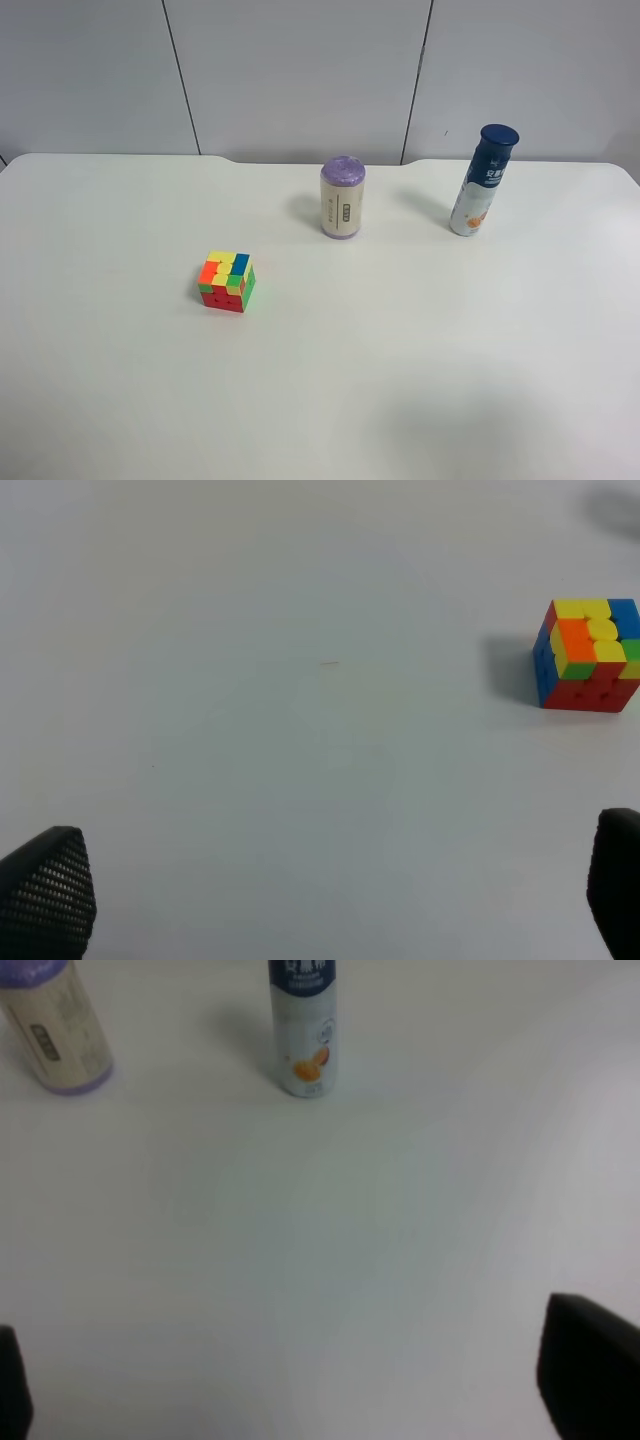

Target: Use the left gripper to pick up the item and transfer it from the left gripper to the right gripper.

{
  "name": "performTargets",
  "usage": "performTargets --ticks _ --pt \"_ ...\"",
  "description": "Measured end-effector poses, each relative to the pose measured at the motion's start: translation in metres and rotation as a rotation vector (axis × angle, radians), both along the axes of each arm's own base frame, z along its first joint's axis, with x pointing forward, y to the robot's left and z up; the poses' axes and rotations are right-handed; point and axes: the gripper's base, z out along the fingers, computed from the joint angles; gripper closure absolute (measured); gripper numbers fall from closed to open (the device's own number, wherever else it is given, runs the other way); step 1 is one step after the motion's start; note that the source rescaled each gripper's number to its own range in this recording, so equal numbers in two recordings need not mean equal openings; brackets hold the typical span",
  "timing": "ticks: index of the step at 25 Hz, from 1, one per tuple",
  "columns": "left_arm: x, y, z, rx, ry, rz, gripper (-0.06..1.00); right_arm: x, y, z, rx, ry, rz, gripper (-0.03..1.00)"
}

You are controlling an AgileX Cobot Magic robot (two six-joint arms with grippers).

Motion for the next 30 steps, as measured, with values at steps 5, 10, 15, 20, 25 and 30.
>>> performTargets --ticks 5,10,15,20,25,30 --pt "0.000 0.000 0.000 0.000 0.000 0.000 -0.06 0.000 0.000 0.000 0.000 0.000 0.000 -0.03" --pt "0.000 0.000 0.000 0.000 0.000 0.000 -0.06 0.000 0.000 0.000 0.000 0.000 0.000 -0.03" --pt "0.000 0.000 0.000 0.000 0.000 0.000 -0.06 0.000 0.000 0.000 0.000 0.000 0.000 -0.03" --pt "0.000 0.000 0.000 0.000 0.000 0.000 -0.06 0.000 0.000 0.000 0.000 0.000 0.000 -0.03" --pt "0.000 0.000 0.000 -0.005 0.000 0.003 -0.06 0.000 0.000 0.000 0.000 0.000 0.000 -0.03" --pt "0.016 -0.002 0.014 -0.004 0.095 0.002 -0.06 0.000 0.000 0.000 0.000 0.000 0.000 -0.03"
